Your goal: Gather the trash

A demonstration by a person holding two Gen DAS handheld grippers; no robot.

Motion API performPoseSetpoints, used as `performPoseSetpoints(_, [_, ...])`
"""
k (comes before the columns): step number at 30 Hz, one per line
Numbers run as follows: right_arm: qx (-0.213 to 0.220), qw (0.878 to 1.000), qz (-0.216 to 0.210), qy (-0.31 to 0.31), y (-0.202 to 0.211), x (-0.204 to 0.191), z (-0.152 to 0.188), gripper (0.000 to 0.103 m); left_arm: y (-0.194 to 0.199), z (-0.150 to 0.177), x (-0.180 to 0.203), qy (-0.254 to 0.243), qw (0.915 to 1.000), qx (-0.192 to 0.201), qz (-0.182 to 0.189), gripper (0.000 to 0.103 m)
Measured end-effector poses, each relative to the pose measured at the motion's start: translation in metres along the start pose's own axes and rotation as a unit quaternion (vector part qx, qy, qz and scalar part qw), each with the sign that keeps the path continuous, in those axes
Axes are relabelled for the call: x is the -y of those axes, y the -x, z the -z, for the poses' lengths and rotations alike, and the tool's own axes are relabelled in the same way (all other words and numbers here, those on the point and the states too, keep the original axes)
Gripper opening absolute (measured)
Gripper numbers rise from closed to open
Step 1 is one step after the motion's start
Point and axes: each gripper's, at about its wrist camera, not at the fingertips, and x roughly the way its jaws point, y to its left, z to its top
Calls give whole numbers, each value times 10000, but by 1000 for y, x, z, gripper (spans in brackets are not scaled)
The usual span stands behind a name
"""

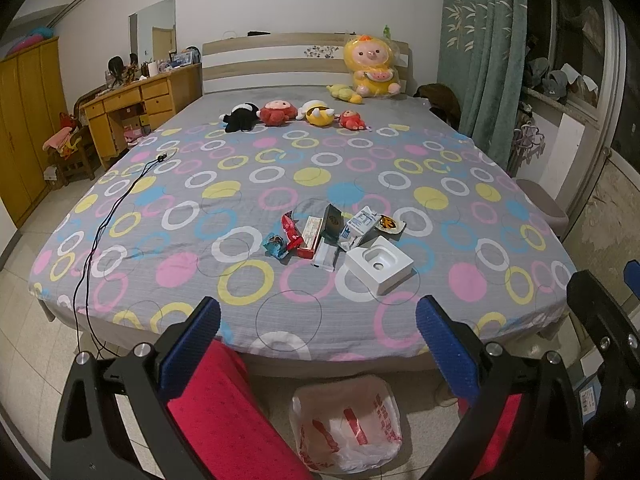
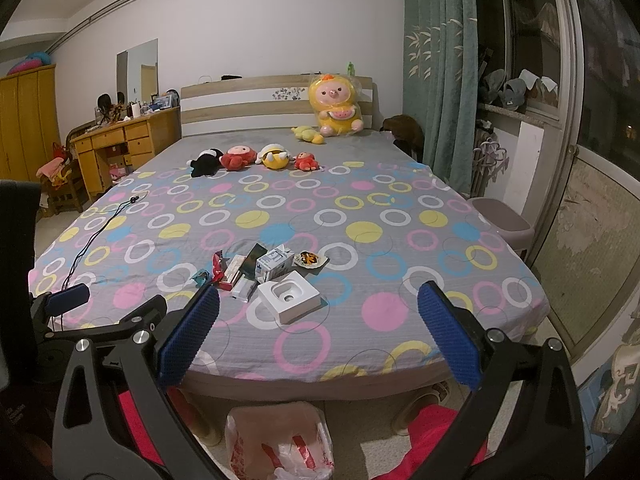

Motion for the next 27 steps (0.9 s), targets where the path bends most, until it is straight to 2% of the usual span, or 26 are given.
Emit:
performPoseSetpoints(18, [-12,10000,-4,8,-1,-2,0,97,0,1,1,-10,10000,-3,-5,96])
performPoseSetpoints(27, [-83,9999,-27,87,-13,-30,12,97,0,0,-1,-23,10000,-27,10,96])
